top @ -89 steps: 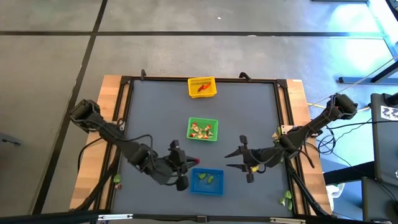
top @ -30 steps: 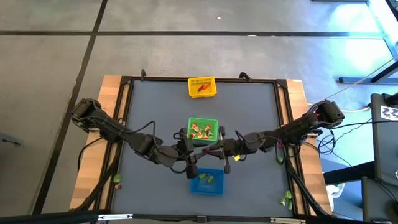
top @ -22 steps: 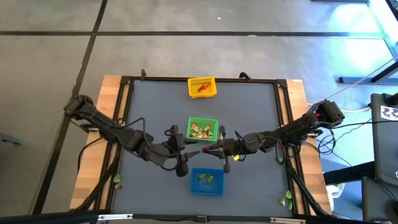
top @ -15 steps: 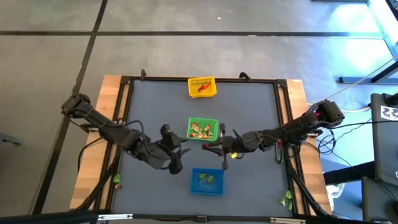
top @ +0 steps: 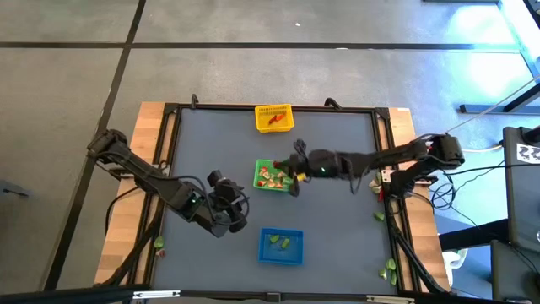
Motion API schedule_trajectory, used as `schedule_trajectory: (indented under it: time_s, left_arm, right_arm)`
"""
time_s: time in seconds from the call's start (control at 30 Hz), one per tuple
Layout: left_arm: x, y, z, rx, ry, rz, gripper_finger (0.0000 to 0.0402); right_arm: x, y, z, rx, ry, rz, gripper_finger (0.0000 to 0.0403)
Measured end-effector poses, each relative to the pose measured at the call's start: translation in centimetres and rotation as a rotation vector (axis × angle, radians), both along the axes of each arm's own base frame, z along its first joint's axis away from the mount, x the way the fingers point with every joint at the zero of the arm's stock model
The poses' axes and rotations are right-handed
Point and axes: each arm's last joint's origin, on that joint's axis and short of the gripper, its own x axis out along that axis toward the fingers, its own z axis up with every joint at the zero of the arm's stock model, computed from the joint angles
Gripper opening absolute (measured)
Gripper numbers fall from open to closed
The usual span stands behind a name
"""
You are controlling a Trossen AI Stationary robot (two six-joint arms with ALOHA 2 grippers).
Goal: Sort produce into baskets
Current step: Put the red chili pepper into the yellow bin
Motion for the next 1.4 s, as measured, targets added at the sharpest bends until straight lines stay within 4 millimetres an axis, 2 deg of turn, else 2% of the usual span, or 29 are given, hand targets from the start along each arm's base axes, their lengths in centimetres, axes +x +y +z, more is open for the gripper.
schedule_trajectory:
  time_s: [0.17,0.4,0.5,0.7,0.87,1.07,1.23,1.4]
  left_arm:
    - [0.0,0.0,-0.3,0.015,0.021,0.005,0.0159]
    - [0.1,0.3,-0.2,0.049,0.009,0.023,0.0159]
    - [0.2,0.6,-0.2,0.053,0.011,0.033,0.0159]
    - [0.4,1.0,-0.2,0.071,0.015,0.037,0.0159]
    - [0.4,1.1,-0.2,0.066,0.008,0.048,0.0159]
    - [0.5,1.1,-0.1,0.062,-0.003,0.057,0.0159]
    - [0.5,1.1,-0.1,0.035,-0.024,0.082,0.0159]
    - [0.5,1.1,-0.1,0.032,-0.027,0.085,0.0159]
  right_arm:
    - [-0.1,-4.5,0.4,-0.016,0.137,-0.114,0.0018]
    - [-1.4,-11.2,0.2,0.012,0.144,-0.234,0.0019]
    - [-1.7,-14.0,-0.4,0.03,0.111,-0.269,0.0019]
    - [-1.7,-18.2,-3.3,0.062,0.081,-0.31,0.0019]
    - [-1.8,-20.2,-4.9,0.129,0.042,-0.372,0.0019]
    - [-1.3,-21.2,-6.7,0.195,-0.019,-0.405,0.0019]
    - [-0.1,-22.3,-6.9,0.212,0.011,-0.405,0.0019]
    - [1.1,-23.1,-7.2,0.233,0.119,-0.419,0.0019]
